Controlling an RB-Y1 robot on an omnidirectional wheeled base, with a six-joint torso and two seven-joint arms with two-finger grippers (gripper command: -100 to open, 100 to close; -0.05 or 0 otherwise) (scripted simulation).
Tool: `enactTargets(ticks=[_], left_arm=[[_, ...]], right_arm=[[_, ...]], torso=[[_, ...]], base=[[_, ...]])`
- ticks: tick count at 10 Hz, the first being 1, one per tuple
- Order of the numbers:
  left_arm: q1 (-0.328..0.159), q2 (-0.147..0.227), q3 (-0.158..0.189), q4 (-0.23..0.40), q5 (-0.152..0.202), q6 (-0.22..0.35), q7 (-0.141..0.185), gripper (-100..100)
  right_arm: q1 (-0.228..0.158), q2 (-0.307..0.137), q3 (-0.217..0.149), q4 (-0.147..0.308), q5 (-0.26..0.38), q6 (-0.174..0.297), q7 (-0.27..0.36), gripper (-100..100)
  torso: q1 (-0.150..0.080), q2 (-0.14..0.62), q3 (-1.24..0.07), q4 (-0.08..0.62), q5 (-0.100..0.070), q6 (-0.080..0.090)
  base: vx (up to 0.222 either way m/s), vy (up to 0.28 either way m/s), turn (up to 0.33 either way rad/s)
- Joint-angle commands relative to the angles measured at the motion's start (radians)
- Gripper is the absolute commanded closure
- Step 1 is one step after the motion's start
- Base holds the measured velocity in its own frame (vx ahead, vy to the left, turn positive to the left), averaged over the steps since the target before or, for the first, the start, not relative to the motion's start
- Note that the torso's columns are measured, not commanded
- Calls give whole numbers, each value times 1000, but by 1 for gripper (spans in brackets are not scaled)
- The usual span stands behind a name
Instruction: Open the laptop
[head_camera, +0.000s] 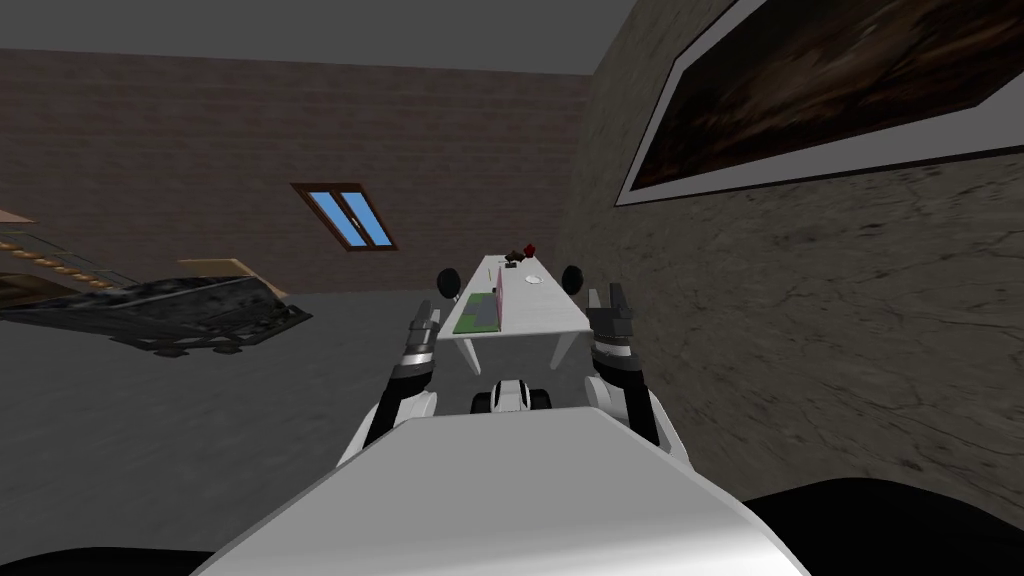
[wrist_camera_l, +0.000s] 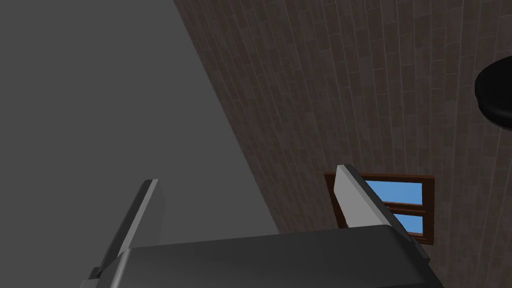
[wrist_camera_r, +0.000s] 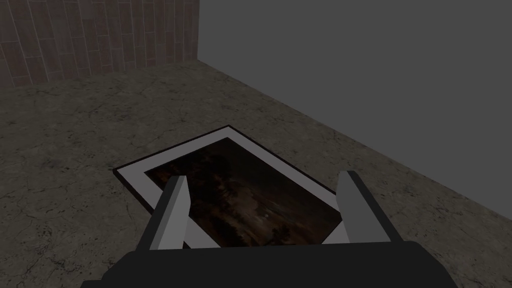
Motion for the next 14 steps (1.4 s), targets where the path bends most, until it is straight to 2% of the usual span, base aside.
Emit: enactTargets(ticks=[1,3,9,12,14], left_arm=[[14,45,4,-12,-18,50,-13,-100],[28,53,7,-24,-35,93,-24,-100],[66,42,14,-54,-79,210,-53,-100],[85,65,18,-70,-101,270,-68,-100],[102,104,21,-84,-121,322,-81,-100]], right_arm=[[0,0,0,0,0,0,0,0],[0,0,0,0,0,0,0,0],[0,0,0,0,0,0,0,0],[0,0,0,0,0,0,0,0],[0,0,0,0,0,0,0,0]], torso=[[-1,0,0,0,0,0],[-1,-1,-1,0,0,0],[1,1,1,1,0,0],[0,-1,-1,0,0,0],[2,1,0,0,0,0]], base=[[39,-87,-14],[52,-111,-18],[38,-91,-15],[57,-107,-15],[52,-101,-19]])
